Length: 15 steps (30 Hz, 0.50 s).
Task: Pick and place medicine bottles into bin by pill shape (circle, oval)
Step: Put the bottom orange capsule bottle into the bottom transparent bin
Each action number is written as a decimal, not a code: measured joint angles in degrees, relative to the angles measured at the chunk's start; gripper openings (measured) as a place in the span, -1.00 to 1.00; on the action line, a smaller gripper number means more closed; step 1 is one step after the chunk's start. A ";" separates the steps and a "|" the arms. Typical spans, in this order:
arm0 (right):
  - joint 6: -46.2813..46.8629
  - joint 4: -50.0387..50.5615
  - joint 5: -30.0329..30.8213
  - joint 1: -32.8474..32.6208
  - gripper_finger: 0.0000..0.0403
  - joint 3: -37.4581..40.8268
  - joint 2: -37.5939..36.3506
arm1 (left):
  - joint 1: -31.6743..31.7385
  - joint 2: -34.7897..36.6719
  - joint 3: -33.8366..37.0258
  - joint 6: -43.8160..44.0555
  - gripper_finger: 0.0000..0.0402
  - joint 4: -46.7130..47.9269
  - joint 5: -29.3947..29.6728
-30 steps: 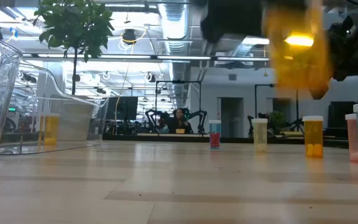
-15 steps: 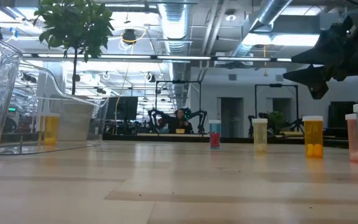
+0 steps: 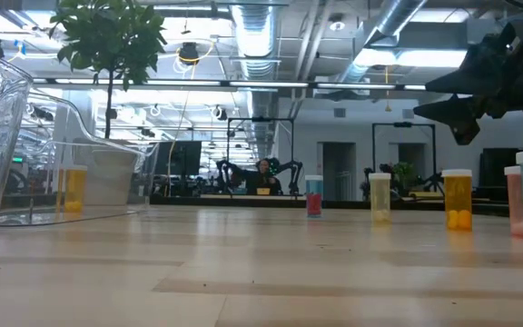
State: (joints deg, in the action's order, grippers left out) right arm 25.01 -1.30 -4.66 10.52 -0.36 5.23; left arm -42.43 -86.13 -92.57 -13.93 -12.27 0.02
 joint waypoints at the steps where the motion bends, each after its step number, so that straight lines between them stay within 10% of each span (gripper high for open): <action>1: -0.01 0.00 0.02 0.00 0.12 0.01 0.00 | -0.51 0.00 0.02 0.04 0.08 1.47 2.34; 15: 0.00 0.00 0.02 0.00 0.12 0.00 0.00 | -5.54 -0.24 0.06 43.61 0.08 45.00 42.94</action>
State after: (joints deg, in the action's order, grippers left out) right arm 25.02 -1.30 -4.64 10.52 -0.36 5.23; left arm -47.97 -86.37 -92.51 29.67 32.73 42.96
